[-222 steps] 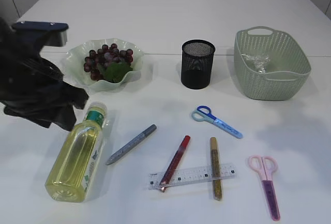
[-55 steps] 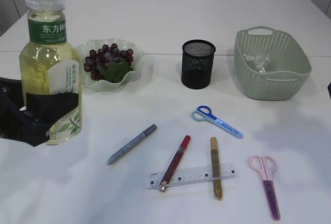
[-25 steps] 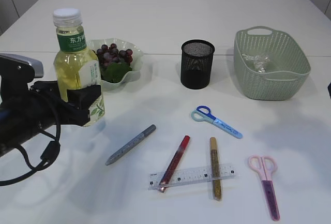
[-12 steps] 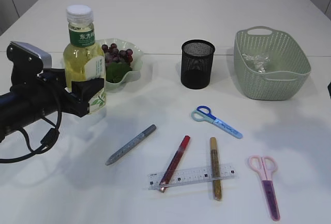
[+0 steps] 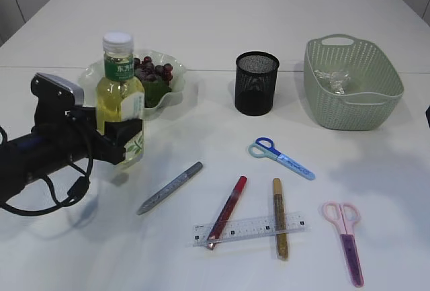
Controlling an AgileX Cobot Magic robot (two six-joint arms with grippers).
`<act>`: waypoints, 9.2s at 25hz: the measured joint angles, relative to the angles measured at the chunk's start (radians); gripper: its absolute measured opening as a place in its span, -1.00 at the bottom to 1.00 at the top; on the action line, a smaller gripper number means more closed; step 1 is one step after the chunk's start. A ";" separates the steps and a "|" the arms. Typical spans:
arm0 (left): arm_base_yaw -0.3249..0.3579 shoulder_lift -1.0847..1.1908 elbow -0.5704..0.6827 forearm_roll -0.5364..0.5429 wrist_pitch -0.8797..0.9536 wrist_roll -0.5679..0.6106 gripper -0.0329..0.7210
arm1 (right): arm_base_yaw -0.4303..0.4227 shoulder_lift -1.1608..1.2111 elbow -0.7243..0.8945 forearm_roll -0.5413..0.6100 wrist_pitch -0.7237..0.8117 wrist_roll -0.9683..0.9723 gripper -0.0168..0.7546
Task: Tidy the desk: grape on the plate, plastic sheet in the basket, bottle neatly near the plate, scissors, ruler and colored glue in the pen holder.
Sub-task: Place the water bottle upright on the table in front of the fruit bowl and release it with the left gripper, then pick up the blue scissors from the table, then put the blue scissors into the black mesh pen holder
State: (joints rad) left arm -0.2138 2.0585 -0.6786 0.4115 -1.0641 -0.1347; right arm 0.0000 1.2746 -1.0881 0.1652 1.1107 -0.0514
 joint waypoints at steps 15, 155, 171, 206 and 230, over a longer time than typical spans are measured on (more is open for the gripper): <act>0.000 0.119 -0.069 -0.019 -0.075 0.000 0.19 | 0.000 0.000 0.000 0.000 -0.002 0.000 0.37; 0.000 -0.893 -0.096 -0.555 2.096 0.113 0.43 | 0.397 1.035 -0.712 -0.248 -0.014 -0.290 0.07; 0.000 -0.893 -0.096 -0.555 2.096 0.115 0.41 | 0.392 1.059 -0.723 -0.217 -0.015 -0.290 -0.04; 0.000 -0.893 -0.096 -0.555 2.096 0.115 0.40 | 0.346 0.899 -0.875 0.066 0.075 -0.346 -0.45; 0.000 -0.893 -0.096 -0.555 2.100 0.115 0.38 | 0.201 0.960 -0.947 0.407 -0.491 -0.671 -0.45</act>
State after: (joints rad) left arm -0.2138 1.1654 -0.7744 -0.1430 1.0360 -0.0201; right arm 0.2006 2.2347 -2.0349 0.5726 0.6196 -0.7222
